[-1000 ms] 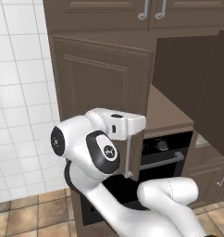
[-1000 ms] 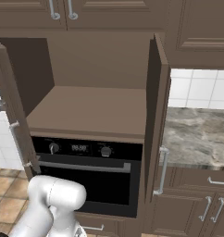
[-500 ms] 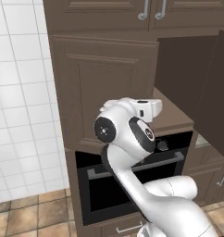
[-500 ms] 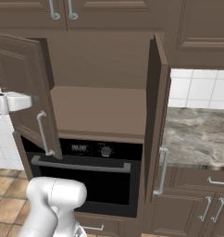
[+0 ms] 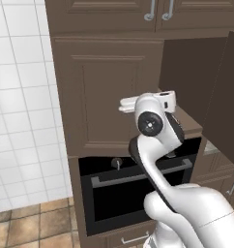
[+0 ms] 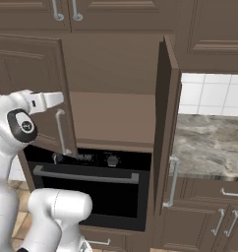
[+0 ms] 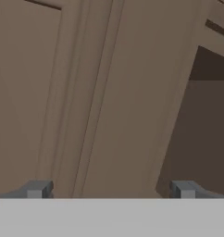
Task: Open the cabinet. Pick the sponge and place it next to the sink. Then close the cabinet.
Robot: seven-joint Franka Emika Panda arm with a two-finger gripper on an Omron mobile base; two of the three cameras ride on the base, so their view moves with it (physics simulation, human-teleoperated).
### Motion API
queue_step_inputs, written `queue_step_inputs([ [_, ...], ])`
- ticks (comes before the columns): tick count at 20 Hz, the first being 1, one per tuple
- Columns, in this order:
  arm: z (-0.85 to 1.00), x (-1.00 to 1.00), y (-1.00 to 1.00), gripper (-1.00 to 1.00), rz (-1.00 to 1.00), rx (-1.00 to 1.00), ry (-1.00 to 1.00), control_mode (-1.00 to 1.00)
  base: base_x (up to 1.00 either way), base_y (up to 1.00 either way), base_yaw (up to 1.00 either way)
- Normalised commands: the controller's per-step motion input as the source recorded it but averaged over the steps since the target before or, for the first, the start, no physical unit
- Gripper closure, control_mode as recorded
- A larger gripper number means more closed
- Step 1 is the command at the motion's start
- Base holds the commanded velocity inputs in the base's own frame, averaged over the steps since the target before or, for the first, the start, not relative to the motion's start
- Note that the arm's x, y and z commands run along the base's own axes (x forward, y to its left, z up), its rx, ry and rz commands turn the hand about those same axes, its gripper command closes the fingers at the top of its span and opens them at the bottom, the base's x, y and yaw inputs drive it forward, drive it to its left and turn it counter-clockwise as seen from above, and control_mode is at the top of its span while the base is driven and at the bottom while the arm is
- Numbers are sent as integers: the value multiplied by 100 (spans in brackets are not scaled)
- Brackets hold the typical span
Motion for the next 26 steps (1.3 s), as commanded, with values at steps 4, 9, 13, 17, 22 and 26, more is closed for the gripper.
queue_step_inputs([
  [4, 0, 58, -23, -100, 16, 0, 4, -100, 0, 0, 0],
  [9, 0, 56, -20, -100, 9, 0, 1, -100, 0, 0, 0],
  [13, 0, 63, -16, -100, 3, 0, 0, -100, 0, 0, 0],
  [17, 0, 67, -12, -100, 0, 0, 0, -100, 0, 0, 0],
  [22, 0, 57, -13, -100, 0, 0, 0, -100, 0, 0, 0],
  [26, 0, 54, -13, -100, 0, 0, 0, -100, 0, 0, 0],
])
